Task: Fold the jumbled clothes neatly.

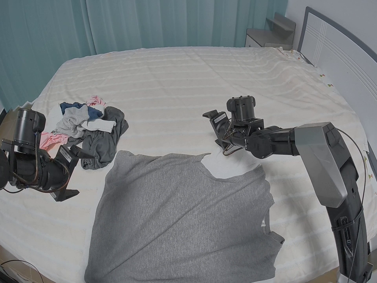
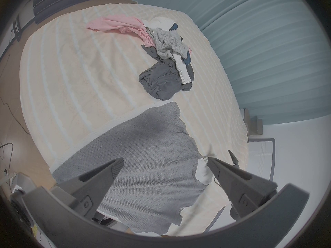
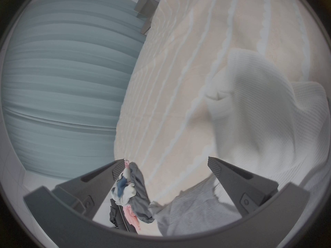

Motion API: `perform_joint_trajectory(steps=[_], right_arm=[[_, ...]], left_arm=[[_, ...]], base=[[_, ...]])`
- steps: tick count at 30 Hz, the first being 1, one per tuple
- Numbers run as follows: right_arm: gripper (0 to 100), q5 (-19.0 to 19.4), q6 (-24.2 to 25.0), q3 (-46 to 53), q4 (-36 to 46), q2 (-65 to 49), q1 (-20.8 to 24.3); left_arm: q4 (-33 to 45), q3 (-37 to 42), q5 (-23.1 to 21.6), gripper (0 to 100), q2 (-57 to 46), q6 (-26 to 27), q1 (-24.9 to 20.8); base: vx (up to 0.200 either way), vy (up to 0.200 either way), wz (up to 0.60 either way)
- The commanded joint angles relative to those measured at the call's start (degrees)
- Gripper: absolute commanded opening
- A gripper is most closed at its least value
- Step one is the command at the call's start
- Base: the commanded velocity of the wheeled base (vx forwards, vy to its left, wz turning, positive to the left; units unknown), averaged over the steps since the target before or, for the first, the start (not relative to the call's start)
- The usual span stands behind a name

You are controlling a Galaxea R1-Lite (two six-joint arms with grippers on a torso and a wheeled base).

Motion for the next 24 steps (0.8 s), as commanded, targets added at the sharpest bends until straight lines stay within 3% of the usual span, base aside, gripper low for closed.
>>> perform_joint_trajectory(steps=[1,5,8,13,19,24], right_arm=[[100,0.53,-0.01,0.01,0.38,-1.59,1.44],[100,0.61,0.25,0.01,1.61,-0.36,3.55],[100,-1.58,0.34,0.01,5.57,-1.06,4.08],[100,-2.55,-3.61,0.01,14.62,-2.65,-0.85],[100,-3.52,-9.33,0.01,13.65,-1.33,-5.50],[100,-4.75,-13.28,0.01,9.08,0.25,-6.82]], left_arm=[[-0.09,0.19,0.00,100,-0.04,0.00,-0.01],[-0.09,0.19,0.00,100,-0.04,0.00,-0.01],[0.09,0.19,0.00,100,-0.66,0.09,-0.10],[0.17,0.37,-0.26,100,-0.83,-0.08,-0.10],[-0.18,0.90,-0.44,100,-0.83,0.00,-0.19],[-0.27,0.90,-0.44,100,-0.83,0.18,-0.19]], base=[[0.000,0.000,0.00],[0.000,0.000,0.00],[0.000,0.000,0.00],[0.000,0.000,0.00],[0.000,0.000,0.00],[0.000,0.000,0.00]])
